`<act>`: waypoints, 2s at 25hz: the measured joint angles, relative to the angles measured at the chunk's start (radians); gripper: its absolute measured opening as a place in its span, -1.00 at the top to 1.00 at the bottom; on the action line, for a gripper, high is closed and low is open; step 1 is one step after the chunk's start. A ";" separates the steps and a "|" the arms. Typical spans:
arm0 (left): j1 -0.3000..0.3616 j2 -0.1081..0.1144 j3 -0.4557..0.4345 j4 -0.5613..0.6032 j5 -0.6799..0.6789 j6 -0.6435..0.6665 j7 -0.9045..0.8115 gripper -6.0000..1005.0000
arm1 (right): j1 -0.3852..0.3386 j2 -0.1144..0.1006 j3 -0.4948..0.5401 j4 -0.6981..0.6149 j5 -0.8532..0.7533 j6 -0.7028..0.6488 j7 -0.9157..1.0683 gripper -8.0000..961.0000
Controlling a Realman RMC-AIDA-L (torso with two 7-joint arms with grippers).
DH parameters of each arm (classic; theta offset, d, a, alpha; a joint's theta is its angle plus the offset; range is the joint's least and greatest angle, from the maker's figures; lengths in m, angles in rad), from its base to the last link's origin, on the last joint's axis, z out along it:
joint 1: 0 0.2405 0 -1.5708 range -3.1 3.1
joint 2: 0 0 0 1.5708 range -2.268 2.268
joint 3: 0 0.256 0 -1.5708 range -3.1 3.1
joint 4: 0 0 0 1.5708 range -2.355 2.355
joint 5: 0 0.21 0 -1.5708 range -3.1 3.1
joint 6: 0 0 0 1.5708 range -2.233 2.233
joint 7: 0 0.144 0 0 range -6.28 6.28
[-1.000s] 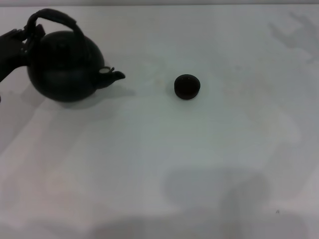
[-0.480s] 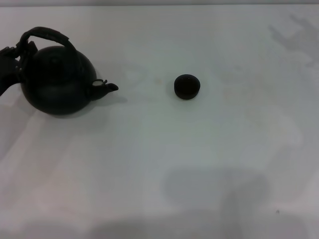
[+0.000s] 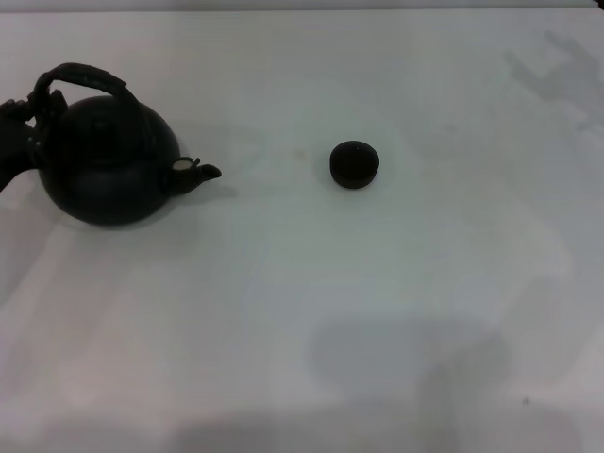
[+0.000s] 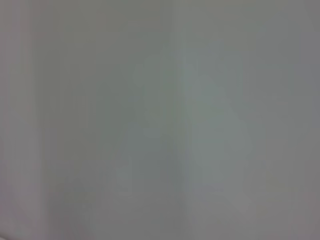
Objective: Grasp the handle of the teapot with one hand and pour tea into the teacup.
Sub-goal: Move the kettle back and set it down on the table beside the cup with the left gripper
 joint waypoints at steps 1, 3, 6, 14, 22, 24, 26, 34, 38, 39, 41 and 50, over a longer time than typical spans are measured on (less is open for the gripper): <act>-0.002 0.000 0.000 -0.005 0.000 0.001 0.001 0.68 | 0.000 0.001 0.000 0.000 0.000 0.000 0.000 -0.70; -0.005 0.001 0.000 -0.015 0.000 0.004 0.002 0.68 | 0.001 0.003 -0.001 0.000 0.000 0.000 0.000 -0.70; -0.006 0.001 0.000 -0.018 -0.001 0.005 0.008 0.68 | 0.001 0.004 -0.002 0.001 0.000 -0.001 0.002 -0.70; 0.002 0.000 0.000 -0.016 -0.019 -0.002 0.029 0.66 | 0.006 0.005 -0.003 0.001 0.000 -0.002 0.009 -0.70; 0.002 -0.001 0.000 -0.017 -0.046 -0.002 0.056 0.48 | 0.008 0.005 -0.003 0.001 0.000 -0.004 0.010 -0.70; 0.002 -0.002 0.000 -0.018 -0.056 -0.002 0.064 0.42 | 0.008 0.005 -0.003 0.001 0.000 -0.004 0.010 -0.70; 0.002 -0.002 0.000 -0.019 -0.062 -0.002 0.070 0.35 | 0.008 0.005 -0.003 0.001 0.000 -0.004 0.010 -0.70; 0.002 -0.002 0.000 -0.024 -0.065 -0.019 0.078 -0.16 | 0.008 0.005 -0.003 0.001 0.000 -0.016 0.010 -0.70; 0.004 -0.001 0.002 -0.033 -0.064 -0.042 0.074 -0.34 | 0.007 0.005 -0.003 0.001 0.000 -0.020 0.010 -0.70; 0.005 -0.001 0.004 -0.034 -0.062 -0.048 0.074 -0.35 | 0.006 0.005 -0.003 0.001 0.000 -0.020 0.010 -0.70; 0.009 0.000 0.007 -0.039 -0.059 -0.058 0.073 -0.37 | 0.005 0.005 -0.003 0.001 0.000 -0.021 0.010 -0.70; 0.074 -0.002 0.005 -0.043 -0.058 -0.135 0.081 -0.40 | -0.003 0.001 0.000 0.001 0.000 -0.021 0.010 -0.70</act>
